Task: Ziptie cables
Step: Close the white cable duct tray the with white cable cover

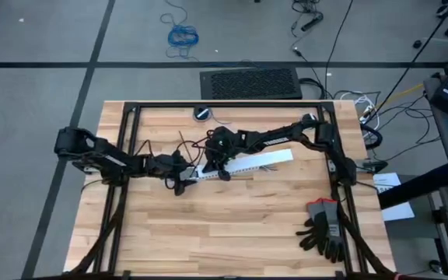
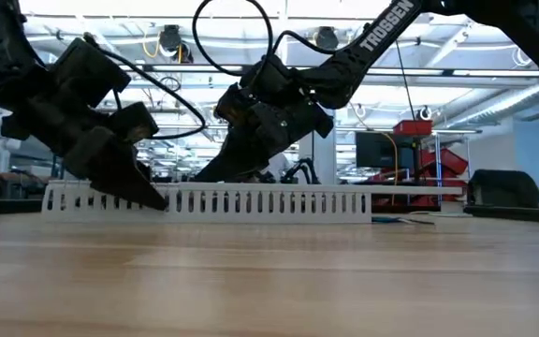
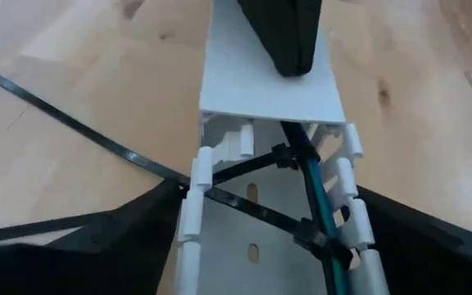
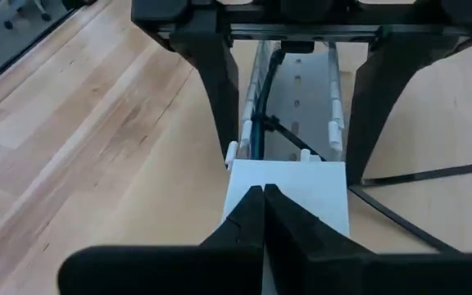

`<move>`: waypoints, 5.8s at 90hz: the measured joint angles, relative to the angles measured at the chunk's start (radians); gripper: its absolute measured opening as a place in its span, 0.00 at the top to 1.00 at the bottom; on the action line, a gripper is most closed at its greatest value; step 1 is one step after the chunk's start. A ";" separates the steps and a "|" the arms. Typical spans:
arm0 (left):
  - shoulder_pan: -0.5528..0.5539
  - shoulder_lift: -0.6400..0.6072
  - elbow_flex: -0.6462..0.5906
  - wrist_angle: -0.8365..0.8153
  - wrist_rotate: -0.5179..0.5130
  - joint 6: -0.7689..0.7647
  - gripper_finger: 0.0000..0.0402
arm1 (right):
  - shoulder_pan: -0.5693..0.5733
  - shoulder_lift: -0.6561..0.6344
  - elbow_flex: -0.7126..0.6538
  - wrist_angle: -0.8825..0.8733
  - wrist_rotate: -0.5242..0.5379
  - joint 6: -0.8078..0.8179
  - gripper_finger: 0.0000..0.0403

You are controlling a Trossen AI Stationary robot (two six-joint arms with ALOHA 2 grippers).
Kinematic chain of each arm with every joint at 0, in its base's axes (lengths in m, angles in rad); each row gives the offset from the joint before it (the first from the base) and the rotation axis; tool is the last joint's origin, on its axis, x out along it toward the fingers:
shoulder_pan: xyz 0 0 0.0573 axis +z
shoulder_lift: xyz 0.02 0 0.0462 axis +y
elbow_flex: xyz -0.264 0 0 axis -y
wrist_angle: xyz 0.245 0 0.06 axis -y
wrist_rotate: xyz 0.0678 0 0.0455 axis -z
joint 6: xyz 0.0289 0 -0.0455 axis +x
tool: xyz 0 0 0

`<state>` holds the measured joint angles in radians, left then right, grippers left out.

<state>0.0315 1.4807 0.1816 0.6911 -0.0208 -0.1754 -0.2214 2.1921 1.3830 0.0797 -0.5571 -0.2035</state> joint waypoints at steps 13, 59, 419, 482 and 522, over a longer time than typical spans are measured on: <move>0.000 0.001 0.022 -0.006 -0.037 -0.003 0.17 | 0.000 0.000 0.000 0.000 0.001 0.001 1.00; 0.000 -0.001 0.030 -0.018 -0.064 -0.007 0.42 | -0.002 0.000 0.000 0.000 0.012 0.005 1.00; -0.068 0.067 0.095 0.056 -0.091 -0.054 0.10 | 0.053 -0.134 0.000 -0.079 0.169 -0.021 1.00; -0.069 0.157 0.132 0.013 -0.095 -0.052 0.31 | 0.052 -0.134 0.000 -0.108 0.171 -0.024 1.00; -0.069 0.158 0.130 0.010 -0.107 -0.052 0.37 | 0.066 -0.123 -0.031 -0.166 0.174 -0.006 1.00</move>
<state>-0.0376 1.6386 0.3116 0.7008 -0.1277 -0.2279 -0.1555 2.0691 1.3518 -0.0865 -0.3831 -0.2091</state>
